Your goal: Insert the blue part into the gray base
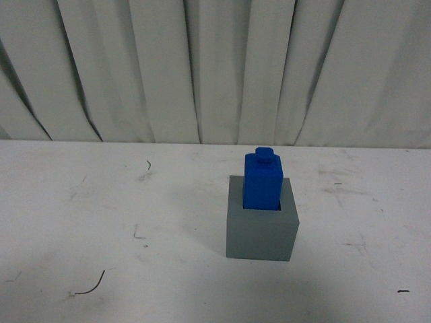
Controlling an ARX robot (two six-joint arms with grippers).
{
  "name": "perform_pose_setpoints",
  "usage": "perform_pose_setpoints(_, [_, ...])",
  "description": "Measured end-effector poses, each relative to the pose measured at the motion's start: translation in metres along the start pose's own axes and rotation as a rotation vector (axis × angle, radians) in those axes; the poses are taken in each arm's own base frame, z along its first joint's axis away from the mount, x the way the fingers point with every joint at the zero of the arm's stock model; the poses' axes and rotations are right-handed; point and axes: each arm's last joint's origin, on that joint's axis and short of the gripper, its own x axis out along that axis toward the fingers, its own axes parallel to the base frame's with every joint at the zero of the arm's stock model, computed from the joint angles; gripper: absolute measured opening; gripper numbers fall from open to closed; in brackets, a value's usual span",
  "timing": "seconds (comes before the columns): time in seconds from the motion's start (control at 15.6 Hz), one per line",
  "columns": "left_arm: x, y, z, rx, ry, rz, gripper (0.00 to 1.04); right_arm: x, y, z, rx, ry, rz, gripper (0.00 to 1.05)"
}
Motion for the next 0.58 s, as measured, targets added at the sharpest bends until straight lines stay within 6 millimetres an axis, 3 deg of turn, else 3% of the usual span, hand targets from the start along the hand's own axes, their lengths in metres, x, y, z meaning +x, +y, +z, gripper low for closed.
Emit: perform_pose_setpoints(0.58, [0.0,0.0,0.0,0.0,0.0,0.0,0.98,0.0,0.0,0.0,0.0,0.0,0.0,0.98])
